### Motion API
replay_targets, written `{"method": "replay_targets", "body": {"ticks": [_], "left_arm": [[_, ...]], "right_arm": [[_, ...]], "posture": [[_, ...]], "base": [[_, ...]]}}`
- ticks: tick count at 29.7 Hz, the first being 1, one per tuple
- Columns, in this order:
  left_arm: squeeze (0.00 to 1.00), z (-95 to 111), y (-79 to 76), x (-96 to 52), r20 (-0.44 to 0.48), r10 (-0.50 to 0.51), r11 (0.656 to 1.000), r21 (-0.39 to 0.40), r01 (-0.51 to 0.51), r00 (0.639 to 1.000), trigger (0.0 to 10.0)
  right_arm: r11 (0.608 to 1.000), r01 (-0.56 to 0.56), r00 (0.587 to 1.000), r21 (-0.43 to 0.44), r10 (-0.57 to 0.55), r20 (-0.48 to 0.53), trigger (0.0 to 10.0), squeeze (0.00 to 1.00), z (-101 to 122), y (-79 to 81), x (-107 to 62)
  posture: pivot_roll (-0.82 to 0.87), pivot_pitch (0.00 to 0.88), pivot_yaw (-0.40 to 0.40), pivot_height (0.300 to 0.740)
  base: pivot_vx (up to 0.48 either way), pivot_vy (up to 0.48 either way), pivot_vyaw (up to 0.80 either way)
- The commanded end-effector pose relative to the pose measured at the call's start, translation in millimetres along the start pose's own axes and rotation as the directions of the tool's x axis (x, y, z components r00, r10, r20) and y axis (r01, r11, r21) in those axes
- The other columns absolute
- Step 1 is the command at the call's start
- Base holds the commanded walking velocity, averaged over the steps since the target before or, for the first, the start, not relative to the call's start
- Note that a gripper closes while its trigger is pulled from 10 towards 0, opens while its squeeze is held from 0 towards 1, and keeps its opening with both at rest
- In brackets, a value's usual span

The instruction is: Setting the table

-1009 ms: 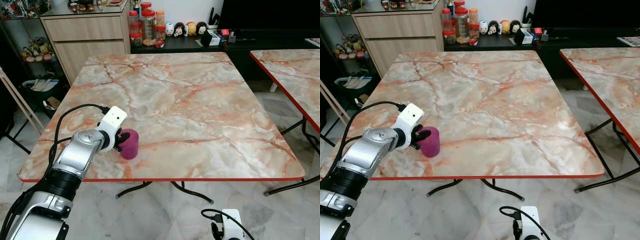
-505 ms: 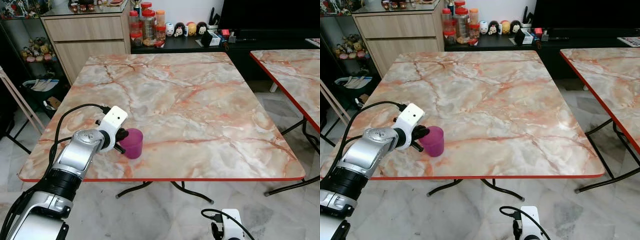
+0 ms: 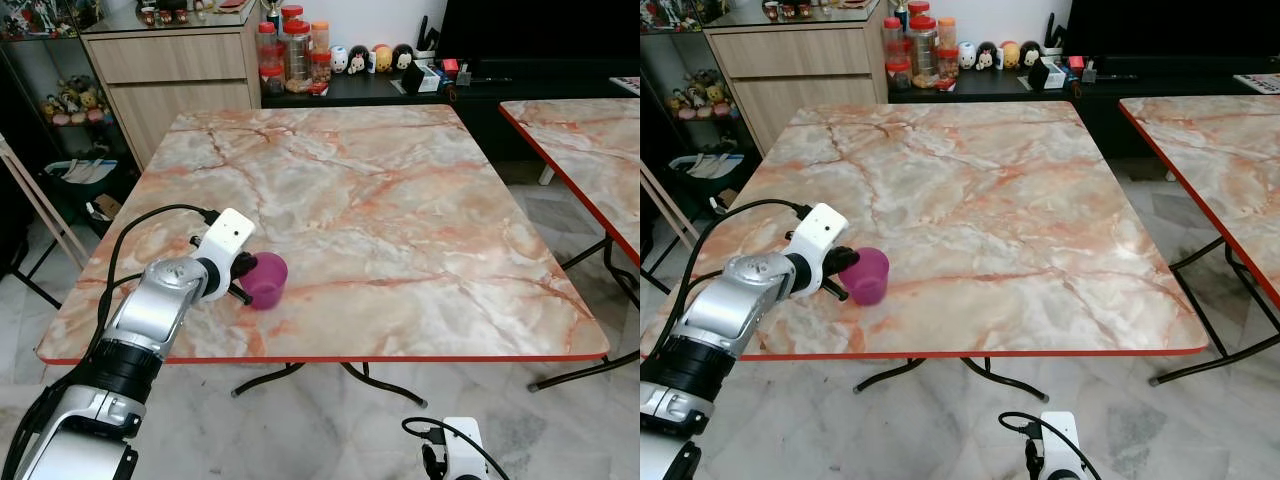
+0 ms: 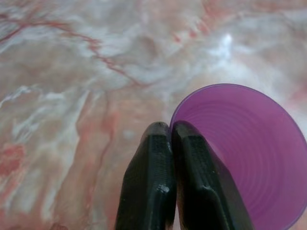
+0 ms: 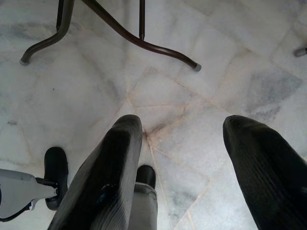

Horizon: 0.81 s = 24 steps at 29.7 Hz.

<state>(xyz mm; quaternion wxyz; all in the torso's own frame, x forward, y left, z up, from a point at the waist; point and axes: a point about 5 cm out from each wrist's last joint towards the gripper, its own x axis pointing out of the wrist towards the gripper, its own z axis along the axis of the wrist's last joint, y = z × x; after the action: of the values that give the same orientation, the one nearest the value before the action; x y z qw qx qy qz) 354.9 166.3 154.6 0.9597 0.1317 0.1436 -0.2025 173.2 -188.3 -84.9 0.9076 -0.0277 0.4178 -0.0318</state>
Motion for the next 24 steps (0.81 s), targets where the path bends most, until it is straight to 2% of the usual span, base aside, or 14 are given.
{"method": "replay_targets", "body": {"ticks": [1,4,5,6,7,8,11,12,13,14,16,19,20,24], "left_arm": [[0.0,2.7,17.5,-4.6,0.1,0.125,0.985,-0.13,-0.112,0.987,0.0],[0.0,7.2,34.1,-12.3,0.201,0.276,0.939,-0.266,-0.219,0.94,0.0],[0.0,7.3,42.5,-17.4,0.226,0.345,0.911,-0.312,-0.268,0.911,0.9],[0.0,5.4,52.0,-23.7,0.235,0.423,0.878,-0.345,-0.331,0.875,3.5],[0.0,3.5,58.9,-28.9,0.242,0.476,0.85,-0.372,-0.372,0.845,8.1],[0.0,1.7,65.0,-34.0,0.25,0.522,0.823,-0.399,-0.404,0.816,10.0],[0.0,-8.2,86.2,-52.4,0.235,0.663,0.729,-0.423,-0.539,0.711,10.0],[0.0,-12.0,94.5,-60.6,0.23,0.713,0.687,-0.417,-0.595,0.662,10.0],[0.0,-16.9,105.7,-74.2,0.242,0.777,0.625,-0.406,-0.667,0.58,10.0],[0.0,-16.9,105.7,-74.2,0.242,0.777,0.625,-0.406,-0.667,0.58,10.0],[0.0,-31.2,120.2,-94.7,0.207,0.863,0.505,-0.38,-0.775,0.461,10.0],[0.0,-50.3,132.5,-119.6,0.202,0.925,0.368,-0.257,-0.894,0.322,10.0],[0.0,-63.6,135.8,-131.8,0.212,0.94,0.299,-0.134,-0.945,0.268,10.0],[0.0,-92.1,140.6,-151.0,0.158,0.971,0.19,-0.041,-0.981,0.181,10.0]], "right_arm": [[1.0,0.004,1.0,0.007,-0.003,-0.006,10.0,0.0,0.8,0.5,0.5],[1.0,0.004,1.0,0.005,-0.004,-0.006,10.0,0.0,0.7,0.1,0.5],[1.0,0.004,1.0,0.005,-0.004,-0.005,10.0,0.0,0.7,-0.1,0.5],[1.0,0.004,1.0,0.004,-0.004,-0.004,10.0,0.0,0.7,-0.3,0.4],[1.0,0.004,1.0,0.003,-0.004,-0.004,10.0,0.0,0.7,-0.6,0.4],[1.0,0.004,1.0,0.002,-0.004,-0.004,10.0,0.0,0.7,-0.7,0.4],[1.0,0.002,1.0,-0.001,-0.002,-0.002,10.0,0.0,0.8,-0.8,0.4],[1.0,0.002,1.0,-0.002,-0.002,-0.002,10.0,0.0,0.9,-0.8,0.4],[1.0,0.002,1.0,-0.002,-0.002,-0.001,10.0,0.0,0.9,-0.6,0.4],[1.0,0.002,1.0,-0.002,-0.002,-0.001,10.0,0.0,0.9,-0.6,0.4],[1.0,0.003,1.0,-0.002,-0.003,0.0,10.0,0.0,0.8,-0.1,0.3],[1.0,0.003,1.0,0.0,-0.003,-0.001,10.0,0.0,0.2,1.2,0.2],[1.0,0.002,1.0,0.001,-0.002,-0.002,10.0,0.0,-0.3,2.0,0.0],[1.0,-0.001,1.0,0.0,0.001,-0.006,10.0,0.0,-1.9,3.7,-0.4]], "posture": [[0.01,0.0,0.007,0.725],[0.01,0.0,0.004,0.725],[0.02,0.0,0.002,0.725],[0.02,0.0,0.001,0.725],[0.02,0.0,-0.002,0.725],[0.02,0.0,-0.002,0.725],[0.02,0.0,-0.006,0.725],[0.02,0.0,-0.006,0.725],[0.03,0.0,-0.004,0.725],[0.03,0.0,-0.004,0.725],[0.03,0.0,-0.003,0.725],[0.03,0.0,0.0,0.725],[0.03,0.0,0.0,0.725],[0.04,0.0,0.004,0.725]], "base": [[0.0,0.0,0.0],[0.0,0.0,0.0],[0.0,0.0,0.0],[0.0,0.0,0.0],[0.0,0.0,0.0],[0.0,0.0,0.0],[0.0,0.0,0.0],[0.0,0.0,0.0],[0.0,0.0,0.0],[0.0,0.0,0.0],[0.0,0.0,0.0],[0.0,0.0,0.0],[0.0,0.0,0.0],[0.0,0.0,0.0]]}}
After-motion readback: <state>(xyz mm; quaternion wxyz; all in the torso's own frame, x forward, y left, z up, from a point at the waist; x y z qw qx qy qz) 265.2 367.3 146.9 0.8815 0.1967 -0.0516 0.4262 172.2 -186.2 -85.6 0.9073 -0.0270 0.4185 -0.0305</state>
